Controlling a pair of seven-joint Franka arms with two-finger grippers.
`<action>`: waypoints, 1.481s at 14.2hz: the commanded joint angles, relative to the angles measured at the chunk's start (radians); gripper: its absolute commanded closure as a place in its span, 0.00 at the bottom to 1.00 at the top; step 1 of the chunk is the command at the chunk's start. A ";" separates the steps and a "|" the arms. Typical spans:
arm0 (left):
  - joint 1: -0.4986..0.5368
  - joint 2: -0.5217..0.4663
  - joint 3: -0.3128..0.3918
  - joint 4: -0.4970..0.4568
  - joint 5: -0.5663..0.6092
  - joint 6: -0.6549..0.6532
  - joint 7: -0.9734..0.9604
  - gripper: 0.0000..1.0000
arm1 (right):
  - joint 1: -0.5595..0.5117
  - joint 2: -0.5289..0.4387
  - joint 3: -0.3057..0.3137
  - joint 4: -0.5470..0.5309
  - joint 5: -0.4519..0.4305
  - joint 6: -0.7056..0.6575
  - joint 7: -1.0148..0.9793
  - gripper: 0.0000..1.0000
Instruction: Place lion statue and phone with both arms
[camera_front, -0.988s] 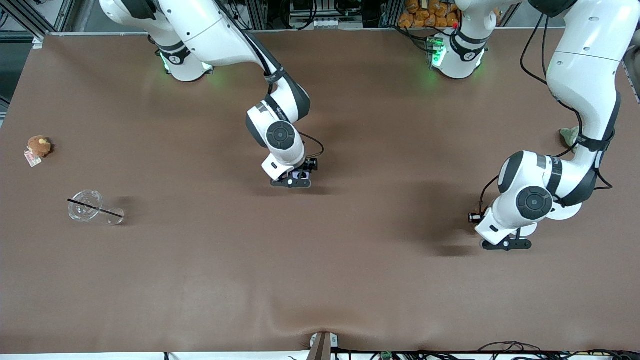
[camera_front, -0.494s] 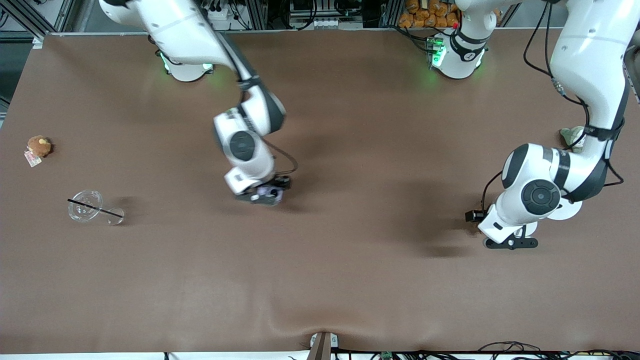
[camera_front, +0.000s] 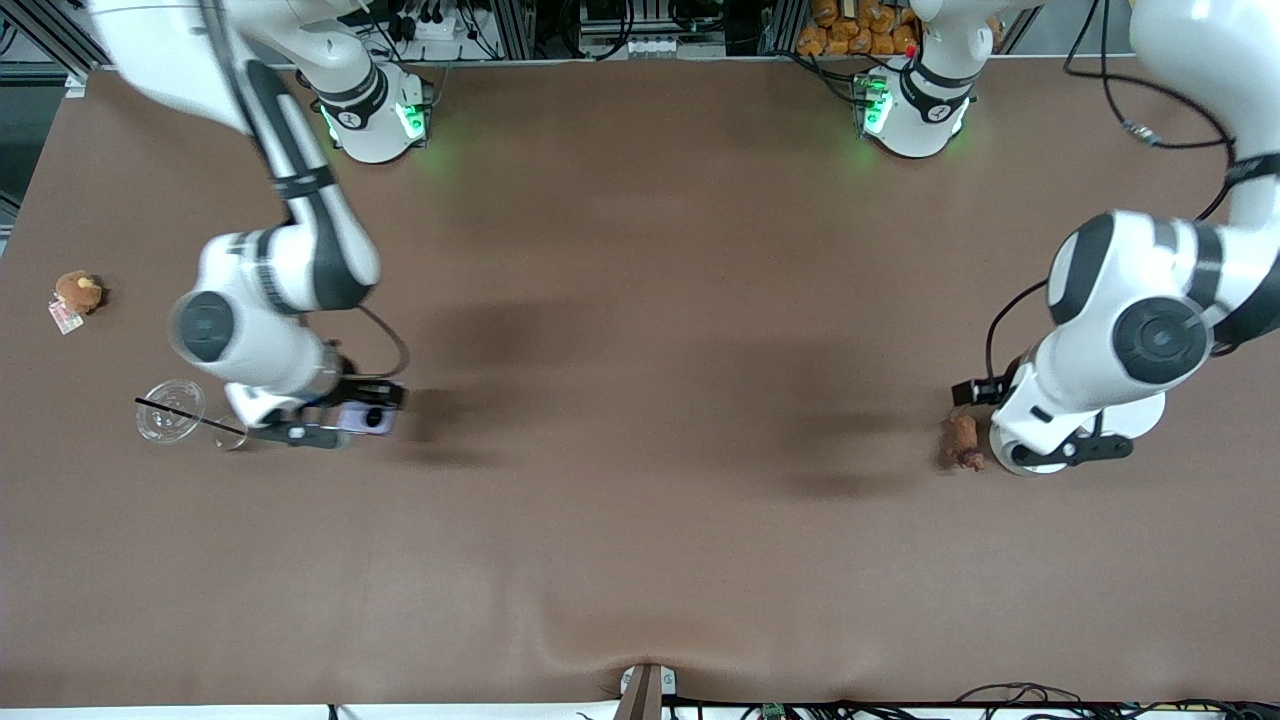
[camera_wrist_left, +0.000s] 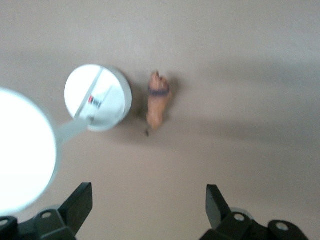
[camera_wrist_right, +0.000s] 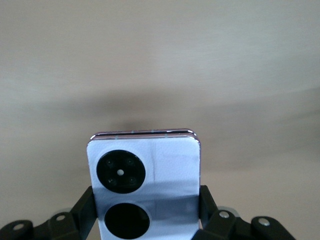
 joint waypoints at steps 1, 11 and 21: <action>0.012 -0.004 -0.016 0.143 -0.054 -0.181 0.008 0.00 | -0.112 -0.044 0.022 -0.105 -0.009 0.005 -0.164 0.77; 0.023 -0.249 -0.010 0.191 -0.090 -0.234 0.063 0.00 | -0.215 0.069 0.022 -0.153 -0.098 0.166 -0.212 0.78; 0.088 -0.393 0.062 0.139 -0.219 -0.237 0.299 0.00 | -0.215 0.129 0.023 -0.153 -0.096 0.263 -0.195 0.00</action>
